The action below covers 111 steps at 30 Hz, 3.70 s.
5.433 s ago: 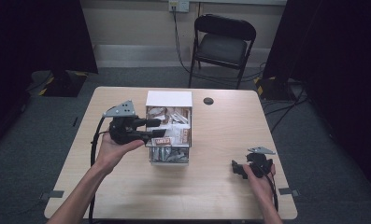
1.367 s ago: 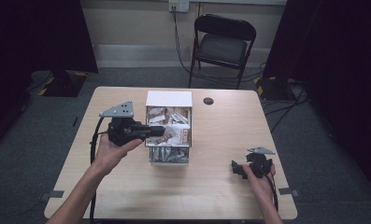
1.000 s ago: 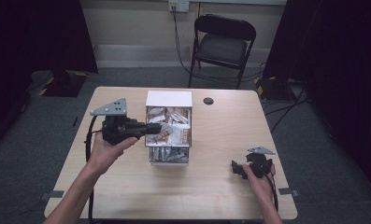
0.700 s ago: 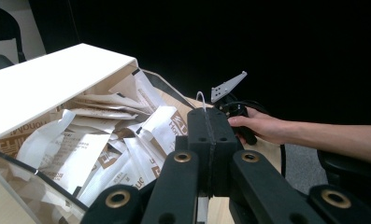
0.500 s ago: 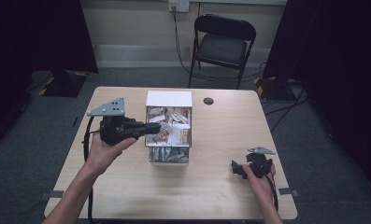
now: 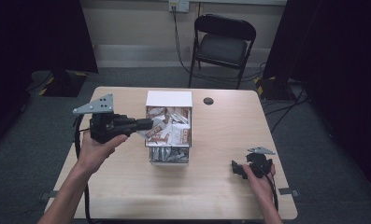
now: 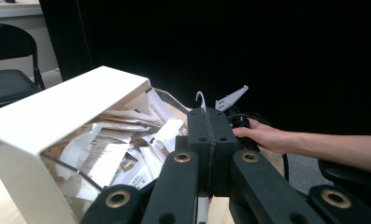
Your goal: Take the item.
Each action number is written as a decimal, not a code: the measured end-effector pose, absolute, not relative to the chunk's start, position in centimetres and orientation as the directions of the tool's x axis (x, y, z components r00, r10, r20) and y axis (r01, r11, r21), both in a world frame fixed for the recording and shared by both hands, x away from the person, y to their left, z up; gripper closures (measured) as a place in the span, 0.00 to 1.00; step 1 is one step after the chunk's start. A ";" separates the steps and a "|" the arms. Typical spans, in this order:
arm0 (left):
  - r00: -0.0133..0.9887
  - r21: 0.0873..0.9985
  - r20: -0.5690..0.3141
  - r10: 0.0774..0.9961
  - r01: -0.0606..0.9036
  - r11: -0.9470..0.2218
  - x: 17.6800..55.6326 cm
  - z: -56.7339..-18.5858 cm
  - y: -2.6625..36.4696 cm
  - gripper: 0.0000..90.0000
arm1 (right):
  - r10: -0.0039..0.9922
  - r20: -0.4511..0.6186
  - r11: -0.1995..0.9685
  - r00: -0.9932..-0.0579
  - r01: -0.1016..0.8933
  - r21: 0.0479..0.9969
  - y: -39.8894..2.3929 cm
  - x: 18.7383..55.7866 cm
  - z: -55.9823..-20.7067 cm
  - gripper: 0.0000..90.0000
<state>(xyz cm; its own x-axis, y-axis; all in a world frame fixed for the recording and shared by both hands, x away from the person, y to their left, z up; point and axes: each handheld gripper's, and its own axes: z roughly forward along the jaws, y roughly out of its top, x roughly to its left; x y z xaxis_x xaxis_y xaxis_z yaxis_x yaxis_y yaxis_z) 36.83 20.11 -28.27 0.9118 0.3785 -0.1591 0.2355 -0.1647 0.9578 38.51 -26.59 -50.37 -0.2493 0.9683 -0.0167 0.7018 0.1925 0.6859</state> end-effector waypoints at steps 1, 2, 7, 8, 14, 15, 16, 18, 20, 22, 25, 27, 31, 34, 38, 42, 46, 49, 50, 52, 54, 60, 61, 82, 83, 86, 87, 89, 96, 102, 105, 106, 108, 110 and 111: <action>0.909 0.958 -0.159 0.384 0.236 -0.164 36.8 -28.3 20.2 1.00 | 0.968 -0.017 0.192 -0.249 0.702 0.686 -26.6 38.5 -50.4 0.00; 0.908 0.958 -0.157 0.388 0.236 -0.164 36.7 -28.3 20.2 1.00 | 0.968 -0.016 0.193 -0.250 0.702 0.686 -26.6 38.5 -50.4 0.00; 0.906 0.961 -0.155 0.394 0.231 -0.155 36.5 -28.0 20.8 1.00 | 0.968 -0.017 0.192 -0.249 0.702 0.686 -26.6 38.5 -50.4 0.00; 0.905 0.961 -0.155 0.396 0.231 -0.153 36.5 -27.9 21.0 1.00 | 0.968 -0.017 0.192 -0.249 0.702 0.686 -26.6 38.5 -50.4 0.00; 0.900 0.962 -0.160 0.406 0.233 -0.139 36.6 -27.7 22.0 1.00 | 0.968 -0.017 0.192 -0.249 0.702 0.686 -26.6 38.5 -50.4 0.00; 0.898 0.964 -0.163 0.408 0.234 -0.130 36.6 -27.7 22.2 1.00 | 0.968 -0.016 0.193 -0.250 0.702 0.686 -26.6 38.5 -50.4 0.00; 0.898 0.964 -0.163 0.408 0.234 -0.130 36.6 -27.7 22.2 1.00 | 0.968 -0.016 0.192 -0.249 0.702 0.686 -26.6 38.5 -50.4 0.00; 0.896 0.966 -0.160 0.415 0.229 -0.122 36.5 -27.5 22.7 1.00 | 0.968 -0.016 0.192 -0.249 0.702 0.686 -26.6 38.5 -50.4 0.00; 0.892 0.967 -0.160 0.423 0.228 -0.114 36.5 -27.4 23.1 1.00 | 0.968 -0.016 0.192 -0.249 0.702 0.686 -26.6 38.5 -50.4 0.00; 0.888 0.967 -0.164 0.429 0.230 -0.106 36.5 -27.3 23.6 1.00 | 0.968 -0.016 0.192 -0.249 0.702 0.686 -26.6 38.5 -50.4 0.00; 0.883 0.969 -0.165 0.439 0.229 -0.096 36.5 -27.2 24.1 1.00 | 0.968 -0.016 0.192 -0.249 0.702 0.686 -26.6 38.5 -50.4 0.00; 0.881 0.970 -0.165 0.443 0.227 -0.091 36.5 -27.1 24.5 1.00 | 0.968 -0.016 0.192 -0.249 0.702 0.686 -26.6 38.5 -50.4 0.00; 0.874 0.970 -0.165 0.458 0.229 -0.087 36.6 -27.1 25.0 1.00 | 0.968 -0.016 0.192 -0.249 0.702 0.686 -26.6 38.5 -50.4 0.00; 0.868 0.969 -0.168 0.467 0.232 -0.083 36.8 -27.2 25.4 1.00 | 0.968 -0.017 0.192 -0.249 0.702 0.686 -26.6 38.5 -50.4 0.00; 0.858 0.969 -0.166 0.487 0.233 -0.081 37.1 -27.3 25.9 1.00 | 0.968 -0.016 0.193 -0.250 0.702 0.686 -26.6 38.5 -50.4 0.00; 0.843 0.967 -0.168 0.511 0.242 -0.081 37.4 -27.6 26.3 1.00 | 0.968 -0.017 0.192 -0.249 0.702 0.686 -26.6 38.5 -50.4 0.00; 0.833 0.964 -0.171 0.526 0.253 -0.087 37.8 -27.9 26.9 1.00 | 0.968 -0.016 0.193 -0.250 0.702 0.686 -26.6 38.5 -50.4 0.00; 0.814 0.956 -0.182 0.552 0.278 -0.094 38.4 -28.6 27.5 1.00 | 0.968 -0.016 0.193 -0.251 0.702 0.686 -26.6 38.5 -50.4 0.00; 0.810 0.954 -0.184 0.557 0.284 -0.097 38.5 -28.8 27.6 1.00 | 0.968 -0.016 0.193 -0.250 0.702 0.686 -26.6 38.5 -50.4 0.00; 0.797 0.952 -0.184 0.576 0.290 -0.098 38.8 -29.1 27.9 1.00 | 0.968 -0.016 0.193 -0.250 0.702 0.685 -26.6 38.5 -50.4 0.00; 0.784 0.948 -0.189 0.592 0.304 -0.099 39.1 -29.6 28.2 1.00 | 0.968 -0.016 0.193 -0.250 0.702 0.685 -26.6 38.5 -50.4 0.00; 0.762 0.939 -0.189 0.619 0.325 -0.114 39.7 -30.4 28.8 1.00 | 0.968 -0.016 0.193 -0.250 0.702 0.685 -26.6 38.5 -50.4 0.00; 0.760 0.937 -0.193 0.621 0.331 -0.114 39.8 -30.5 28.9 1.00 | 0.968 -0.016 0.193 -0.250 0.702 0.685 -26.6 38.5 -50.4 0.00; 0.680 0.883 -0.245 0.691 0.451 -0.131 42.4 -35.2 30.3 1.00 | 0.968 -0.016 0.193 -0.251 0.702 0.685 -26.6 38.5 -50.4 0.00; 0.677 0.880 -0.249 0.693 0.457 -0.130 42.6 -35.5 30.3 1.00 | 0.968 -0.016 0.193 -0.250 0.702 0.685 -26.6 38.5 -50.4 0.00; 0.672 0.874 -0.252 0.696 0.467 -0.135 42.9 -36.1 30.4 1.00 | 0.968 -0.016 0.193 -0.251 0.702 0.685 -26.6 38.5 -50.4 0.00; 0.673 0.874 -0.251 0.695 0.466 -0.136 42.9 -36.3 30.4 1.00 | 0.968 -0.016 0.193 -0.250 0.702 0.686 -26.6 38.5 -50.4 0.00; 0.667 0.871 -0.250 0.701 0.472 -0.139 43.1 -36.7 30.5 1.00 | 0.968 -0.016 0.193 -0.250 0.702 0.686 -26.6 38.5 -50.4 0.00; 0.660 0.865 -0.252 0.707 0.482 -0.142 43.3 -37.5 30.4 1.00 | 0.968 -0.016 0.193 -0.250 0.702 0.685 -26.6 38.5 -50.4 0.00; 0.658 0.848 -0.257 0.708 0.505 -0.162 43.7 -38.6 29.8 1.00 | 0.968 -0.016 0.193 -0.250 0.702 0.685 -26.6 38.5 -50.4 0.00; 0.659 0.842 -0.254 0.708 0.510 -0.173 43.8 -39.0 29.6 1.00 | 0.968 -0.016 0.193 -0.250 0.702 0.685 -26.6 38.5 -50.4 0.00; 0.659 0.837 -0.255 0.708 0.517 -0.180 43.9 -39.2 29.5 1.00 | 0.968 -0.016 0.193 -0.250 0.702 0.685 -26.6 38.5 -50.4 0.00; 0.660 0.825 -0.240 0.711 0.525 -0.210 44.1 -39.6 29.1 1.00 | 0.968 -0.016 0.193 -0.251 0.702 0.685 -26.6 38.5 -50.4 0.00; 0.662 0.817 -0.248 0.707 0.535 -0.214 44.2 -40.2 28.8 1.00 | 0.968 -0.016 0.193 -0.250 0.702 0.685 -26.6 38.5 -50.4 0.00; 0.661 0.815 -0.248 0.708 0.538 -0.216 44.3 -40.5 28.7 1.00 | 0.968 -0.016 0.193 -0.251 0.702 0.685 -26.6 38.5 -50.4 0.00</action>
<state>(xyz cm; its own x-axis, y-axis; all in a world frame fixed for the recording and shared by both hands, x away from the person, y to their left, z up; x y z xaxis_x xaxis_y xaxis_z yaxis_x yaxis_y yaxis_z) 44.26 28.72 -40.53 0.6612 0.7080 -0.2482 0.5376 -0.2163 0.8150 38.52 -26.59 -50.36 -0.2506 0.9680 -0.0160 0.7021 0.1931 0.6854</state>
